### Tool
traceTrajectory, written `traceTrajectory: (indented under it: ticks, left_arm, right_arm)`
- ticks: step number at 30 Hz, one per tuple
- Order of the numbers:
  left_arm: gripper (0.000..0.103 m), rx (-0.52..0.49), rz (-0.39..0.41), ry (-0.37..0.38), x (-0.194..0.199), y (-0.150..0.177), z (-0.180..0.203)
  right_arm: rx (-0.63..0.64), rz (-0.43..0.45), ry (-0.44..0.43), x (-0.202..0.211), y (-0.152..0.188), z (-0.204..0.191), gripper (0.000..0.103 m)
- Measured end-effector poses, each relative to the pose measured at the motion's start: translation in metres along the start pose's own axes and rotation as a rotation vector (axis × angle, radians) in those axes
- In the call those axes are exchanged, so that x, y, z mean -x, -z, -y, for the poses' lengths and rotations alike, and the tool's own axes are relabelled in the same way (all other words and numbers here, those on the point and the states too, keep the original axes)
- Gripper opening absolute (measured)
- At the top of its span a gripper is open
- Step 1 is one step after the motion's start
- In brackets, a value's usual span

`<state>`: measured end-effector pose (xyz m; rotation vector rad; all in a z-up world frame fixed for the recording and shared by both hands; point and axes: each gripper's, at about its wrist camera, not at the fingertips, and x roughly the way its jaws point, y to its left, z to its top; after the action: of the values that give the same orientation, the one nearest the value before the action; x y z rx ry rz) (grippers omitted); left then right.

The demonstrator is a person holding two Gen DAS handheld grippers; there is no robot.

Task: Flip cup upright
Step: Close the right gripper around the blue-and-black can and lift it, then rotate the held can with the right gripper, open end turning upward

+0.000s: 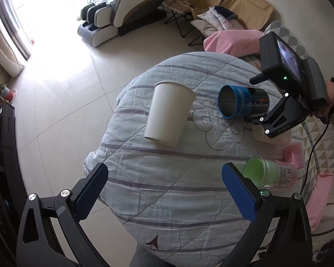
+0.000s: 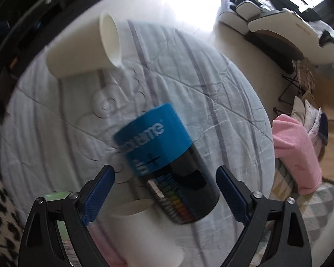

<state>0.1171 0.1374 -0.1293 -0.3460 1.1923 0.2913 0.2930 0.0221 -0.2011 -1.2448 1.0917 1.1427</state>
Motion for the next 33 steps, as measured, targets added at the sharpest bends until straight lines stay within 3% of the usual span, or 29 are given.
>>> traceTrajectory:
  ticks: [5,9,16,23,28,33]
  left_arm:
    - [0.103,0.054,-0.022,-0.001,-0.01,-0.007,-0.02]
    - [0.103,0.062,-0.027,0.003,-0.013,-0.015,-0.024]
    - [0.103,0.006,-0.035,0.01,-0.016,-0.029,-0.014]
    - [0.103,-0.063,-0.015,0.039,-0.006,-0.043,-0.003]
    - [0.103,-0.149,-0.003,0.056,0.008,-0.039,0.007]
    - [0.103,-0.223,-0.023,0.066,0.016,-0.019,0.017]
  right_arm:
    - [0.017,-0.042,-0.04,-0.021,-0.013,0.004,0.079]
    - [-0.195,0.002,-0.153,-0.008,-0.012,0.028,0.077]
    - [-0.447,0.124,-0.196,0.049,0.018,0.044,0.073]
    - [-0.778,0.302,-0.273,0.112,0.072,0.007,0.071]
    - [-1.02,0.382,-0.351,0.133,0.101,-0.022,0.071]
    - [-1.16,0.453,-0.402,0.129,0.122,-0.064,0.071]
